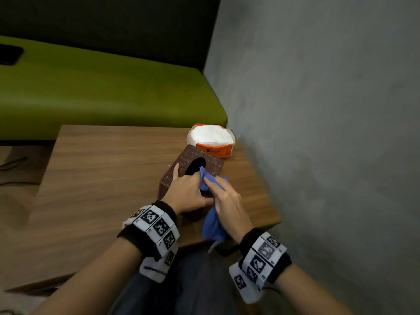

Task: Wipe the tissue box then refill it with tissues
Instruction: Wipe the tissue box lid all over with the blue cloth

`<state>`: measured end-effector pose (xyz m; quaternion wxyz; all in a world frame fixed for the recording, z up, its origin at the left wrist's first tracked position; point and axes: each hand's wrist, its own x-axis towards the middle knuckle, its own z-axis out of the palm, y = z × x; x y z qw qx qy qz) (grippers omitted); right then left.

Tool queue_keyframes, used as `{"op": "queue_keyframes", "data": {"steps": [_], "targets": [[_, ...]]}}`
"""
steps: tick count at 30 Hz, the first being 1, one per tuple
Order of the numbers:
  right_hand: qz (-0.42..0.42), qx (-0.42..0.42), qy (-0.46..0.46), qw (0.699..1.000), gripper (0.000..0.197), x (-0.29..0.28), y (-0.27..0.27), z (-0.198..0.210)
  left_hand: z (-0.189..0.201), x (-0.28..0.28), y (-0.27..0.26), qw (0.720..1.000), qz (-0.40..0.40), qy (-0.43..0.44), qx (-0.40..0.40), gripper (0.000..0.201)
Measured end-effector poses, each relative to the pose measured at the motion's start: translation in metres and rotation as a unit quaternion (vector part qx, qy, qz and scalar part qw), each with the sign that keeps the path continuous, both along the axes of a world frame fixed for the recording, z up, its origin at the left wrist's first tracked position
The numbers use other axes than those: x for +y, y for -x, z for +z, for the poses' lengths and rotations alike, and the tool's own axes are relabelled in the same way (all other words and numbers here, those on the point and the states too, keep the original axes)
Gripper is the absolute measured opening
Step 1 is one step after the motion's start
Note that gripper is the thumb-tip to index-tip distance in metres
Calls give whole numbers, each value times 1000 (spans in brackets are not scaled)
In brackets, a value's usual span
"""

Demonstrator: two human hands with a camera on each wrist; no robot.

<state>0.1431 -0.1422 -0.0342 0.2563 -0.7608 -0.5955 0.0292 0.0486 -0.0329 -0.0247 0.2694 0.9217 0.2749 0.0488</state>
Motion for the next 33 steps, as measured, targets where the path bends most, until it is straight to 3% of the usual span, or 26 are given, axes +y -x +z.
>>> {"op": "queue_keyframes", "data": {"steps": [5, 7, 10, 11, 13, 15, 18, 20, 22, 25, 29, 33], "targets": [[-42, -26, 44, 998, 60, 27, -56, 5, 0, 5, 4, 999, -36, -38, -1, 69], [-21, -70, 46, 996, 66, 18, -43, 3, 3, 14, 6, 998, -44, -38, -8, 65], [80, -141, 33, 986, 65, -9, -22, -10, 3, 22, 7, 997, -64, -34, -6, 61], [81, -138, 36, 986, 61, -8, -29, -9, 3, 22, 7, 997, -71, -27, -1, 65], [6, -93, 35, 995, 52, 5, -52, -4, 4, 22, 7, 997, -79, -20, 0, 69], [-48, -53, 42, 997, 54, 15, -56, -5, 5, 22, 7, 997, -73, -24, -2, 59], [38, -109, 47, 992, 61, 1, -13, -12, 9, 25, 7, 998, -54, -21, -10, 39], [81, -114, 37, 990, 51, -9, -14, -8, 12, 25, 9, 998, -60, -14, 8, 46], [15, -84, 20, 996, 49, -1, -39, 2, 15, 26, 11, 997, -68, -13, 16, 57], [-41, -62, 48, 996, 53, 12, -42, 1, 13, 28, 10, 997, -69, -17, 11, 54], [88, -95, 41, 991, 64, -8, -16, -10, 14, 32, 10, 998, -60, -18, 24, 43], [-18, -63, 36, 997, 56, 10, -50, 3, 14, 34, 9, 996, -72, -22, 38, 59]]}}
